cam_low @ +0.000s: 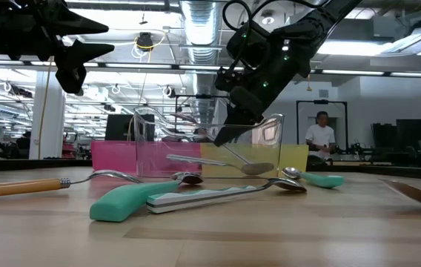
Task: Sort silverware by color (type)
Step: Put the green patterned spoon into the transparent bin, then put the light green spoon into the red bin
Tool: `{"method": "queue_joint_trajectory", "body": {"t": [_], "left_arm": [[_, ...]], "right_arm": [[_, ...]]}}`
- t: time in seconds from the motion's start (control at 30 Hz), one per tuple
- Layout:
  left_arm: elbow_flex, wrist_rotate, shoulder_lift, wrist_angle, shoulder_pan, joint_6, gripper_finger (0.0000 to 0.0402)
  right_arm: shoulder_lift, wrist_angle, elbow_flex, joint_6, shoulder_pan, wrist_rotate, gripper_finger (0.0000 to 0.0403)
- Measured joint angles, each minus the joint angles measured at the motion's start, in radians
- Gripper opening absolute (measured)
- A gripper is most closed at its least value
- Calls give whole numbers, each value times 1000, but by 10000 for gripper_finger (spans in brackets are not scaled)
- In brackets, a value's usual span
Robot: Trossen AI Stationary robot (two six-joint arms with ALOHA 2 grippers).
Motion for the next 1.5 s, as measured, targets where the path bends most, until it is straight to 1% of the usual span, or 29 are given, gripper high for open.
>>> {"method": "queue_joint_trajectory", "body": {"t": [0.17, 0.67, 1.07, 1.27, 1.5], "left_arm": [[0, 0, 0, -1, 0, 0, 130], [0, 0, 0, 1, 0, 0, 130], [0, 0, 0, 1, 0, 0, 130], [0, 0, 0, 1, 0, 0, 130], [0, 0, 0, 1, 0, 0, 130]], "right_arm": [[0, 0, 0, 0, 0, -22, 52], [0, 0, 0, -11, 0, -25, 53], [0, 14, 0, -8, -1, -24, 101], [0, 53, 0, -8, -2, -24, 110], [0, 77, 6, -8, -2, -24, 113]]}}
